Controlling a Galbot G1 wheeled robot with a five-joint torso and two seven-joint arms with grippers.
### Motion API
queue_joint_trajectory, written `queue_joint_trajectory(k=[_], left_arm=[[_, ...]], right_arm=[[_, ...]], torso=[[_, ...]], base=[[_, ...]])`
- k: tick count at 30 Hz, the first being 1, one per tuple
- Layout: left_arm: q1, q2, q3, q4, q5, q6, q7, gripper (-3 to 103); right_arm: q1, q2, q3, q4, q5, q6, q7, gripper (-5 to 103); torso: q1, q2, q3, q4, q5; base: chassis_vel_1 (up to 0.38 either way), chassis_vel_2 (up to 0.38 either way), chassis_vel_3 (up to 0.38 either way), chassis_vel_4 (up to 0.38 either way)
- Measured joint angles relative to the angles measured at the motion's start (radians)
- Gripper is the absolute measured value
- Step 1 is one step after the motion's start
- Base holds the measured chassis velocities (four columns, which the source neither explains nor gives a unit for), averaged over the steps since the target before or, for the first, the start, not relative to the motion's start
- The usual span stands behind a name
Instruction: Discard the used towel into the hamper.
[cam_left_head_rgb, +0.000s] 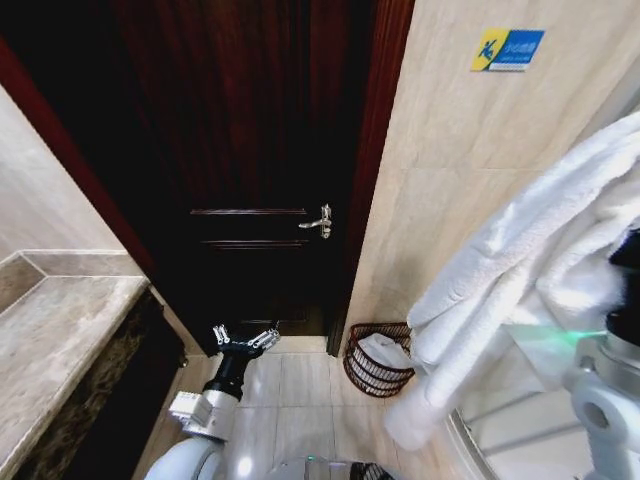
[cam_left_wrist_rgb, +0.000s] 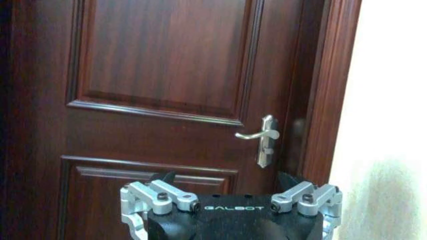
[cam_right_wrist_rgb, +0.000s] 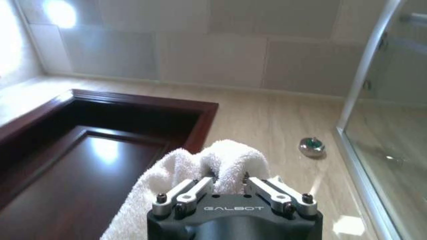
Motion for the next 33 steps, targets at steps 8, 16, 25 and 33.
queue_joint_trajectory(k=[8, 16, 25, 33], left_arm=[[0.0, 0.0, 0.0, 0.0, 0.0, 0.0, 0.0, 100], [0.0, 0.0, 0.0, 0.0, 0.0, 0.0, 0.0, 100], [0.0, 0.0, 0.0, 0.0, 0.0, 0.0, 0.0, 100], [0.0, 0.0, 0.0, 0.0, 0.0, 0.0, 0.0, 100]], right_arm=[[0.145, -0.077, -0.04, -0.127, 0.01, -0.005, -0.011, 10], [0.355, -0.122, -0.155, -0.292, 0.01, 0.012, -0.022, 10], [0.543, -0.137, -0.241, -0.437, 0.006, 0.03, -0.048, 10], [0.676, -0.145, -0.28, -0.552, 0.008, 0.042, -0.078, 10]], torso=[[0.0, 0.0, 0.0, 0.0, 0.0001], [-0.001, 0.0, 0.0, -0.0001, 0.0], [0.0, 0.0, 0.0, 0.0002, 0.0], [0.0, 0.0, 0.0, -0.0001, 0.0001]], base=[[-0.049, 0.035, 0.044, -0.043], [0.004, -0.011, -0.016, 0.006], [0.0, 0.0, 0.0, 0.0], [0.0, 0.0, 0.0, 0.0]])
